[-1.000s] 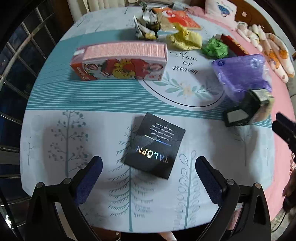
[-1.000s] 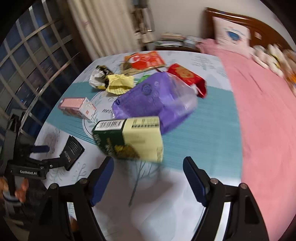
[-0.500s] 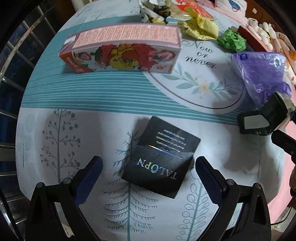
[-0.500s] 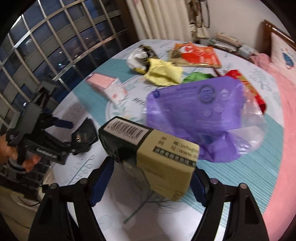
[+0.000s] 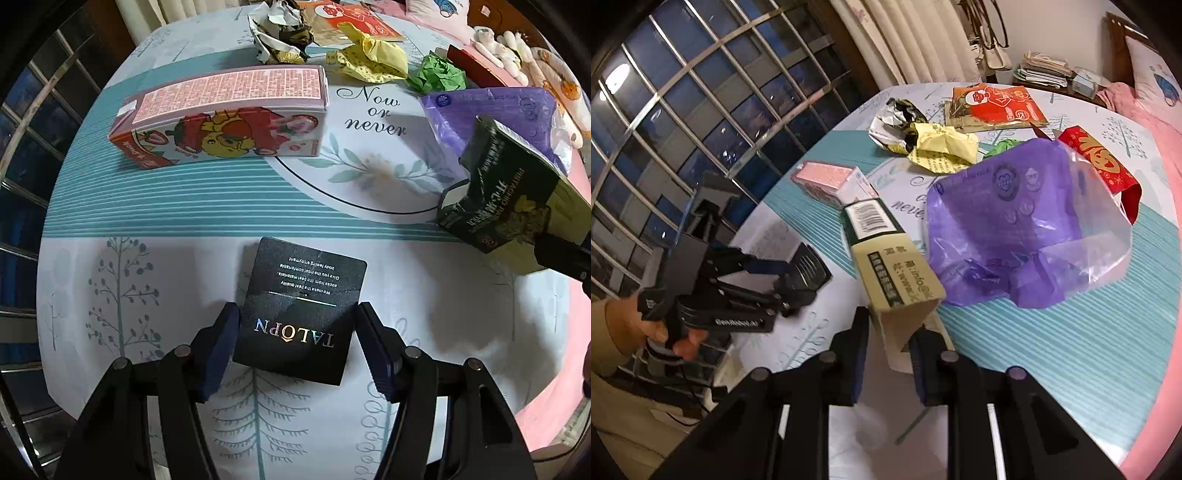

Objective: Collect trash
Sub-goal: 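Carry card and box down over the bin and open both tools to drop them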

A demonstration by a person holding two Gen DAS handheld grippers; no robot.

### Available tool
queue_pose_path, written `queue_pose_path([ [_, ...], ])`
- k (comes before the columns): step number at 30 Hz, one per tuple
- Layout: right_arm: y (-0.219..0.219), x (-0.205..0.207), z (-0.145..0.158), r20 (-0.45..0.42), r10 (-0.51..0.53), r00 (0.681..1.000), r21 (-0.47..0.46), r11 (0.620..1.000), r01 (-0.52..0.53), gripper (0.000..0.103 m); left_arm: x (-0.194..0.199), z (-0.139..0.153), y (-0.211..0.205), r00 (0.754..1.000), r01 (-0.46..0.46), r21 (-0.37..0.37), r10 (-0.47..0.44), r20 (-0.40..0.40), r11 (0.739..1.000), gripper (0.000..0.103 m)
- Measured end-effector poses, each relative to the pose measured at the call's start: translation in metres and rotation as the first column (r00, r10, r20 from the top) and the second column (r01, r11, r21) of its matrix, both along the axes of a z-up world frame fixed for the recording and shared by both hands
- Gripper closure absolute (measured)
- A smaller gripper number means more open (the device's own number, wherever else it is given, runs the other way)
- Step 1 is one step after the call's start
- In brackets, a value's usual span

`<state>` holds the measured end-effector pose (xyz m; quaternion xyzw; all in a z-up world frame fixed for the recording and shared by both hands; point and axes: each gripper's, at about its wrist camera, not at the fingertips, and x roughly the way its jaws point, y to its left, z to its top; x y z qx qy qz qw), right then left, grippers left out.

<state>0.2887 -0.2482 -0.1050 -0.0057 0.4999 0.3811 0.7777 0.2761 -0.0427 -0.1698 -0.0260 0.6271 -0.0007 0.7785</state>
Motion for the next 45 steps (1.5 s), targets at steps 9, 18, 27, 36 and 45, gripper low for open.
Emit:
queue_pose_path([
  [9,0.010,-0.022,0.019,0.022,-0.044,0.999,0.015,0.999,0.043,0.092,-0.021,0.034,-0.004,0.997,0.023,-0.009,-0.022,0.079,1.000,0.041],
  [18,0.024,-0.069,0.047,0.072,-0.121,0.990,0.030,0.992,0.119,0.092,-0.055,0.089,0.009,0.978,0.088,-0.031,-0.081,0.194,0.996,0.041],
  [27,0.048,-0.153,0.074,0.120,-0.269,0.955,0.063,0.963,0.264,0.092,-0.116,0.130,0.036,0.940,0.228,-0.019,-0.215,0.265,0.973,0.041],
  [36,0.080,-0.243,0.072,0.127,-0.386,0.914,0.063,0.922,0.381,0.092,-0.184,0.128,0.065,0.916,0.325,-0.049,-0.301,0.266,0.945,0.041],
  [45,0.087,-0.290,0.034,0.029,-0.443,0.896,-0.003,0.896,0.443,0.092,-0.225,0.095,0.071,0.921,0.363,-0.115,-0.337,0.196,0.925,0.041],
])
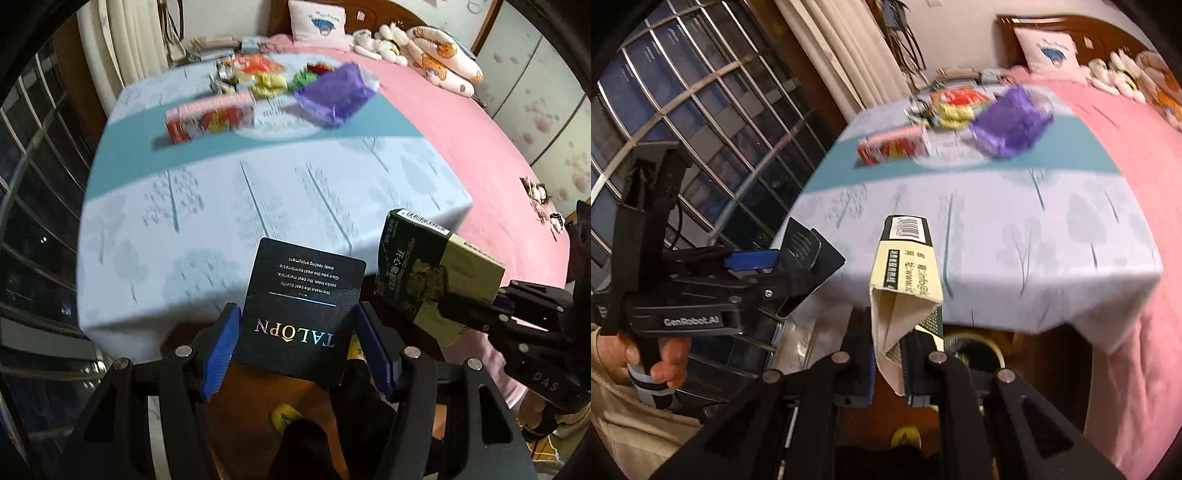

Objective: Collect trash
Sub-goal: 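Carry card and box down over the bin and open both tools to drop them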

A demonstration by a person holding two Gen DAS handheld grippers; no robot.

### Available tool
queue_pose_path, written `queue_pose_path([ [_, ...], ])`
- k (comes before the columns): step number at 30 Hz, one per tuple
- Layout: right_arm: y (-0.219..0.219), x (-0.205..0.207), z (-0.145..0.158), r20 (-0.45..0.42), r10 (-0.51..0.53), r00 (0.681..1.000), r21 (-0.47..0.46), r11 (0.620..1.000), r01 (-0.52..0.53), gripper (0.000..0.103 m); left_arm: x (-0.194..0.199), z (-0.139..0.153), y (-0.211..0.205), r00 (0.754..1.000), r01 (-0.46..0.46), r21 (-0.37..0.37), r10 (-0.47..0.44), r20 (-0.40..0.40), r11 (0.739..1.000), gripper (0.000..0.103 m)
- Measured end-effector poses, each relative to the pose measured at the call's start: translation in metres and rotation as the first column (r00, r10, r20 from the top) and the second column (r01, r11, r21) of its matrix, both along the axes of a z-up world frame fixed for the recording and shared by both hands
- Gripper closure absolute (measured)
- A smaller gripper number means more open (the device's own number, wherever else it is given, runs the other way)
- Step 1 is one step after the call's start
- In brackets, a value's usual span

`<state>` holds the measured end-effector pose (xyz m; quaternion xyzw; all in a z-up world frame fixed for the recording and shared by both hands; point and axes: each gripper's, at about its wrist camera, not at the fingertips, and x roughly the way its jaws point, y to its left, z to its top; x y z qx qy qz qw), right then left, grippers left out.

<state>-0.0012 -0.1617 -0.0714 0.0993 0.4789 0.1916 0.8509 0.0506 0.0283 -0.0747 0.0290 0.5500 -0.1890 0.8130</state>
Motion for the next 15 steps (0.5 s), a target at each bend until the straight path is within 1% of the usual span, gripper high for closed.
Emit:
queue_pose_path([
  [4,-0.002,-0.008,-0.031,-0.072,-0.028,0.997,-0.010,1.000,0.028,0.092,-0.006,-0.029,-0.006,0.998,0.000,-0.013,-0.001,-0.056,1.000,0.041],
  [8,-0.005,-0.007,-0.085,-0.168,-0.074,0.983,-0.036,0.997,0.069,0.092,-0.011,-0.069,-0.018,0.996,0.008,-0.022,-0.010,-0.089,1.000,0.041],
  [12,-0.008,0.000,-0.150,-0.263,-0.106,0.959,-0.050,0.994,0.096,0.092,-0.013,-0.128,-0.033,0.991,0.012,-0.018,-0.014,-0.135,1.000,0.041],
  [13,-0.010,0.001,-0.167,-0.282,-0.113,0.953,-0.051,0.993,0.103,0.092,-0.012,-0.148,-0.037,0.989,0.009,-0.014,-0.011,-0.150,1.000,0.041],
  [15,-0.013,0.006,-0.200,-0.315,-0.128,0.940,-0.054,0.992,0.117,0.092,-0.010,-0.176,-0.042,0.987,0.008,-0.010,-0.009,-0.162,1.000,0.041],
])
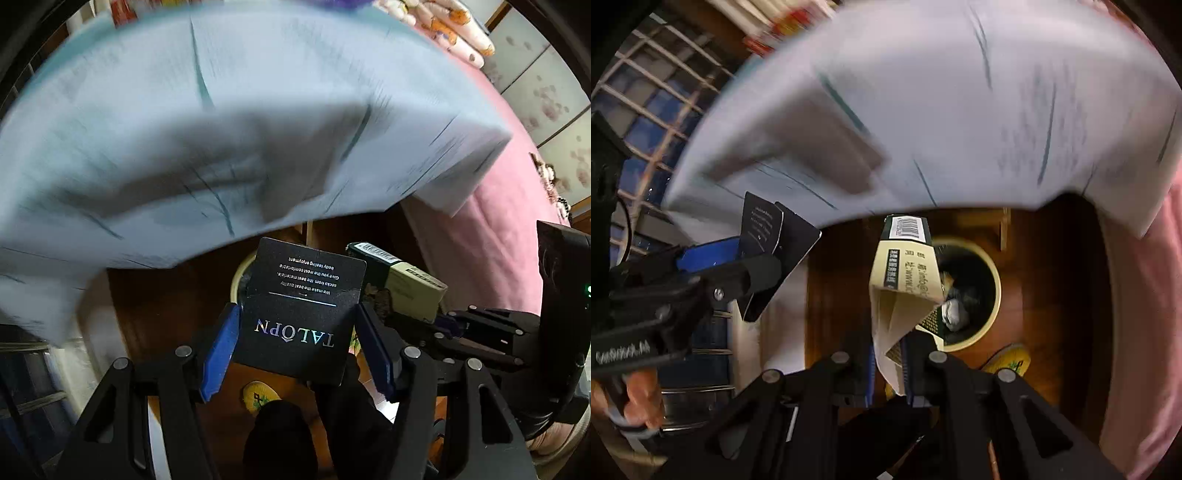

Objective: Collect trash
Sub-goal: 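Carry card and box down over the bin and open both tools to drop them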

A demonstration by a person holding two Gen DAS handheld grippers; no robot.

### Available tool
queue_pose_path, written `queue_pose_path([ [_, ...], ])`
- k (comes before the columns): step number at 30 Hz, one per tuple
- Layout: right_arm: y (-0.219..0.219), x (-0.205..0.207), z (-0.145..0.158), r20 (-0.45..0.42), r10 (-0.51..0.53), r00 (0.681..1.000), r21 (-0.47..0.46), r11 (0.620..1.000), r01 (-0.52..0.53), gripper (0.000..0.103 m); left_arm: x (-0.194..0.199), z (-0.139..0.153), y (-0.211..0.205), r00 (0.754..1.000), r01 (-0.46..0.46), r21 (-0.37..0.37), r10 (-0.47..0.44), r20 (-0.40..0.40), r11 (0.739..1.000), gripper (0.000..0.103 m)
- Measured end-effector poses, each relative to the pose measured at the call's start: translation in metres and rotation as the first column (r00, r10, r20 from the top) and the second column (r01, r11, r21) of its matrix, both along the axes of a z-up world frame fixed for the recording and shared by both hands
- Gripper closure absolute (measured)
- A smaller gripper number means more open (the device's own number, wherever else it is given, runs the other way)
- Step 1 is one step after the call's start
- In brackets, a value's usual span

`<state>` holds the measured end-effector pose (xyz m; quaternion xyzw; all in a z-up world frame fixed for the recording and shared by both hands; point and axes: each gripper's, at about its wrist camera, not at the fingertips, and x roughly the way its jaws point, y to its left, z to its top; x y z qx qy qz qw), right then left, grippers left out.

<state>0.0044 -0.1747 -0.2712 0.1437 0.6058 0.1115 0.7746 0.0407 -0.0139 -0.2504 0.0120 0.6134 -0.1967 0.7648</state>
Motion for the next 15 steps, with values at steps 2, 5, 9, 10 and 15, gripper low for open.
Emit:
queue_pose_path([
  [2,-0.004,0.006,-0.035,-0.032,-0.014,0.999,0.000,1.000,0.014,0.092,0.004,-0.038,-0.007,1.000,-0.005,0.006,0.005,-0.015,1.000,0.041],
  [5,-0.013,0.012,-0.084,-0.072,-0.038,0.997,0.004,0.999,0.038,0.091,0.010,-0.086,-0.017,0.999,-0.016,0.015,0.016,-0.030,1.000,0.041],
  [9,-0.020,0.019,-0.139,-0.112,-0.056,0.992,0.000,0.998,0.056,0.090,0.018,-0.137,-0.026,0.999,-0.035,0.032,0.036,-0.023,0.999,0.040],
  [10,-0.024,0.019,-0.152,-0.119,-0.060,0.991,0.006,0.998,0.061,0.090,0.020,-0.148,-0.028,0.999,-0.037,0.041,0.037,-0.015,0.998,0.040],
  [15,-0.029,0.026,-0.191,-0.139,-0.080,0.987,0.000,0.997,0.081,0.081,0.024,-0.179,-0.031,0.999,-0.040,0.077,0.039,0.015,0.996,0.030],
])
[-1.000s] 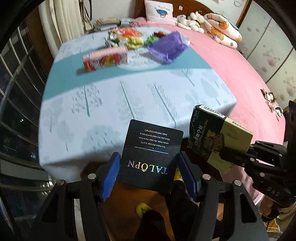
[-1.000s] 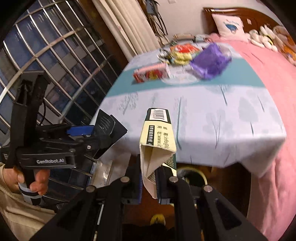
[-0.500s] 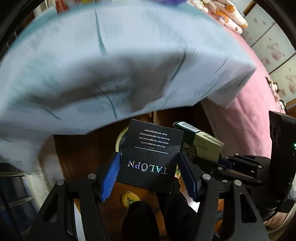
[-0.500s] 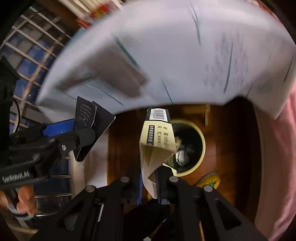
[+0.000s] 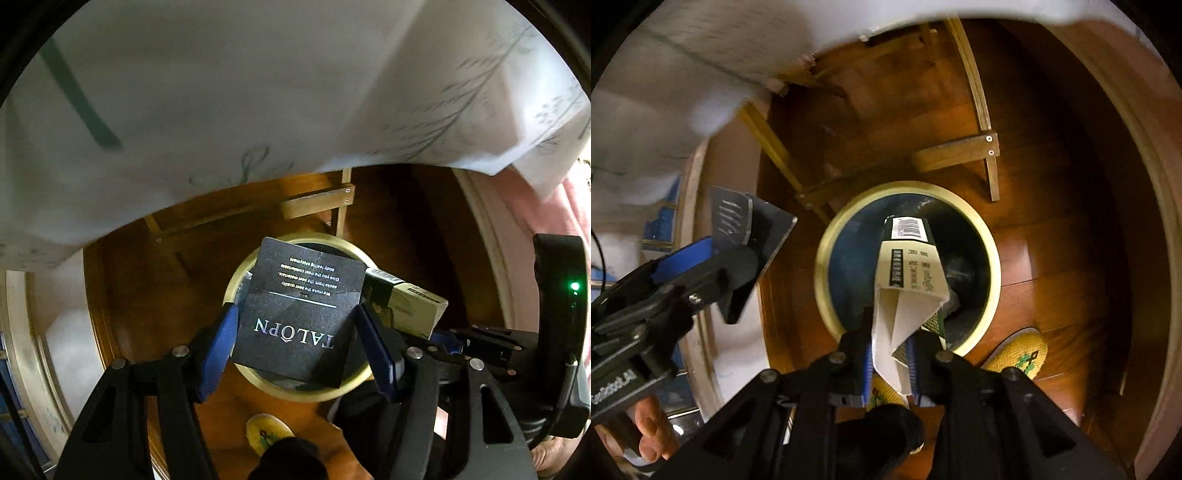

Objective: Collect trash
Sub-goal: 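Carry card and box down over the bin and open both tools to drop them, then raise both tools back toward the table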

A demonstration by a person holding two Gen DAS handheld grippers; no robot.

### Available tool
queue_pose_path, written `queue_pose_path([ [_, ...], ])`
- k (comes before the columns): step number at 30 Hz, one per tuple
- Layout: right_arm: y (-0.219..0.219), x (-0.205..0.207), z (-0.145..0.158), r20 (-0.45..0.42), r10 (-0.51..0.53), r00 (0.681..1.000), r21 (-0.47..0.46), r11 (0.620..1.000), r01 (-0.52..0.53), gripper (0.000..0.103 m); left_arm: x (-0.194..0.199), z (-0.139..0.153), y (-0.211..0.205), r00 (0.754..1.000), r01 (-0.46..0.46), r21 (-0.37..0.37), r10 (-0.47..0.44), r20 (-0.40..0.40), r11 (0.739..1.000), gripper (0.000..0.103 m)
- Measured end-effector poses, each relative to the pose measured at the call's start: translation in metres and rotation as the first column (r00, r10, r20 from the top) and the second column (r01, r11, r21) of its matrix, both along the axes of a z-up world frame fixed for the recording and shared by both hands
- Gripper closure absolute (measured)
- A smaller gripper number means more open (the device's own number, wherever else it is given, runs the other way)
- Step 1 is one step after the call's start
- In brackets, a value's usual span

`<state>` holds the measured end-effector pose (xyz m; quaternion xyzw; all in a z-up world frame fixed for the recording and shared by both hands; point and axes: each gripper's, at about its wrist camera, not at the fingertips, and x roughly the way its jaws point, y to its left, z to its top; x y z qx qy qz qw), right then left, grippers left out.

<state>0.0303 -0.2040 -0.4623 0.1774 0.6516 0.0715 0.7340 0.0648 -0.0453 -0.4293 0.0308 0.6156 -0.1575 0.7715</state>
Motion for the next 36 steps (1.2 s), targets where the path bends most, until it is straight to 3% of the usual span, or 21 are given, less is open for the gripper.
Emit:
queue_pose_path([
  [2,-0.003,0.001,-0.007,-0.008,-0.007,1.000,-0.003,1.000,0.007,0.070,0.006,-0.009,0.002,1.000,-0.005,0.011,0.005,-0.015,1.000,0.019],
  [4,-0.004,0.001,-0.010,0.005,-0.011,1.000,0.010,1.000,0.011,0.052,0.006,-0.013,0.005,1.000,-0.022,0.015,0.023,-0.009,1.000,0.018],
  [6,-0.004,0.003,-0.008,0.018,-0.010,1.000,-0.006,1.000,0.010,0.050,0.007,-0.014,0.004,0.999,-0.033,0.027,0.033,-0.006,0.999,0.014],
  [13,-0.003,0.005,0.014,0.059,-0.012,0.998,-0.038,0.999,0.014,0.050,0.003,0.004,0.008,0.998,-0.060,0.051,0.059,0.016,0.997,0.013],
  [18,-0.001,0.002,0.043,0.063,-0.010,0.998,-0.054,0.998,0.013,0.050,-0.006,0.038,0.011,0.996,-0.083,0.058,0.082,0.019,0.995,0.013],
  [24,0.002,-0.009,0.104,0.076,-0.003,0.997,-0.082,0.997,0.009,0.050,-0.027,0.106,0.022,0.994,-0.111,0.045,0.110,0.021,0.993,0.013],
  [29,0.002,-0.021,0.174,0.111,-0.018,0.994,-0.089,0.996,0.028,0.050,-0.040,0.192,0.038,0.991,-0.109,0.018,0.107,0.075,0.994,0.013],
  [36,0.007,-0.038,0.282,0.234,-0.017,0.972,-0.084,0.996,0.038,0.050,-0.039,0.307,0.058,0.978,-0.088,-0.030,0.092,0.186,0.996,0.013],
])
